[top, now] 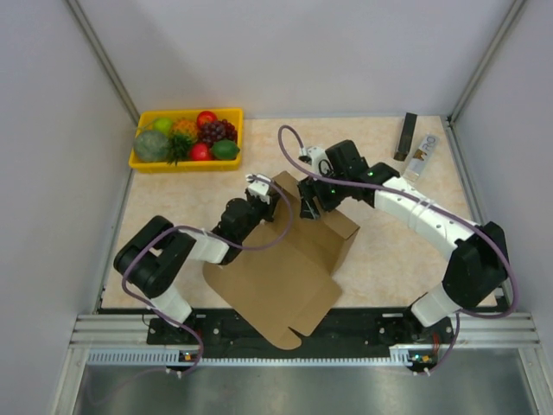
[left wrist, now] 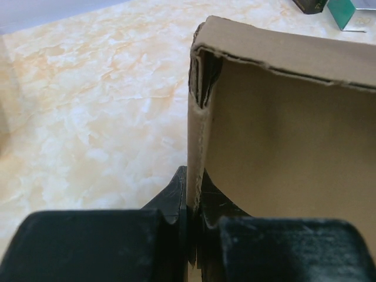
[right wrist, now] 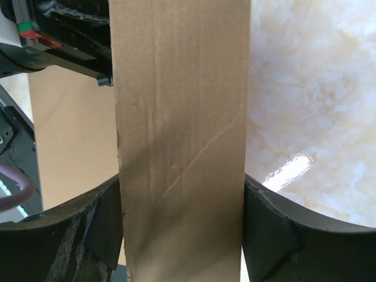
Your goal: Fold the paper box
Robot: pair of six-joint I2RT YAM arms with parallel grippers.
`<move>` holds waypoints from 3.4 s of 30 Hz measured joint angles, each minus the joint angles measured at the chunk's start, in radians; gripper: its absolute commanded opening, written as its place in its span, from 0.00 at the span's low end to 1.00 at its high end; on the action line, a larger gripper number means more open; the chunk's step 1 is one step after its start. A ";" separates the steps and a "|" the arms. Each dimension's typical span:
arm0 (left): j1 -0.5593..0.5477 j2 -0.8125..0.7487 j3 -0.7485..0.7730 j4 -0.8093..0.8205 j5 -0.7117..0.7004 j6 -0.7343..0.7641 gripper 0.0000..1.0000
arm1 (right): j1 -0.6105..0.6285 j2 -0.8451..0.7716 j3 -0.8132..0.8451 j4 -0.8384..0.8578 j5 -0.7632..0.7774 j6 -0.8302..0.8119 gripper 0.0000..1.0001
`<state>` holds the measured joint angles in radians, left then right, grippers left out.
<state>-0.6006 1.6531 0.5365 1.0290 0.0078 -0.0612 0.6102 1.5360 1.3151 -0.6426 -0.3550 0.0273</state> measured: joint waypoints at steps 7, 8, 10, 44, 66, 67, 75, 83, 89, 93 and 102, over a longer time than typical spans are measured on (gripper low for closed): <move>-0.036 0.026 -0.021 0.050 -0.091 -0.062 0.24 | 0.061 -0.031 -0.059 0.024 0.127 0.024 0.64; -0.035 0.026 -0.026 0.056 -0.094 -0.074 0.24 | 0.062 -0.036 -0.064 0.023 0.135 0.026 0.64; -0.033 0.026 -0.028 0.060 -0.094 -0.093 0.27 | 0.064 -0.041 -0.065 0.021 0.145 0.026 0.64; -0.176 -0.012 -0.061 -0.058 -0.502 -0.055 0.70 | 0.085 -0.075 -0.111 0.100 0.111 0.134 0.57; -0.007 -0.845 -0.195 -0.606 -0.095 -0.351 0.92 | 0.079 -0.075 -0.111 0.099 0.097 0.110 0.59; 0.035 -0.853 -0.155 -0.653 -0.066 -0.377 0.96 | 0.079 -0.075 -0.111 0.098 0.098 0.107 0.59; 0.267 -0.659 0.274 -0.860 0.230 -0.565 0.99 | 0.087 -0.074 -0.111 0.089 0.132 0.092 0.59; 0.300 -0.331 0.402 -0.841 0.477 -0.630 0.88 | 0.109 -0.074 -0.108 0.072 0.174 0.076 0.59; 0.318 -0.222 0.382 -0.776 0.591 -0.668 0.67 | 0.115 -0.067 -0.093 0.055 0.191 0.068 0.58; 0.320 -0.221 0.354 -0.739 0.623 -0.668 0.58 | 0.116 -0.064 -0.088 0.049 0.200 0.061 0.58; 0.321 -0.173 0.323 -0.691 0.646 -0.660 0.35 | 0.117 -0.056 -0.085 0.048 0.216 0.053 0.58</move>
<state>-0.2794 1.4803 0.8600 0.3378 0.6540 -0.7212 0.7269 1.4803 1.2304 -0.5941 -0.1394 0.0807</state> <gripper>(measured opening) 0.438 0.584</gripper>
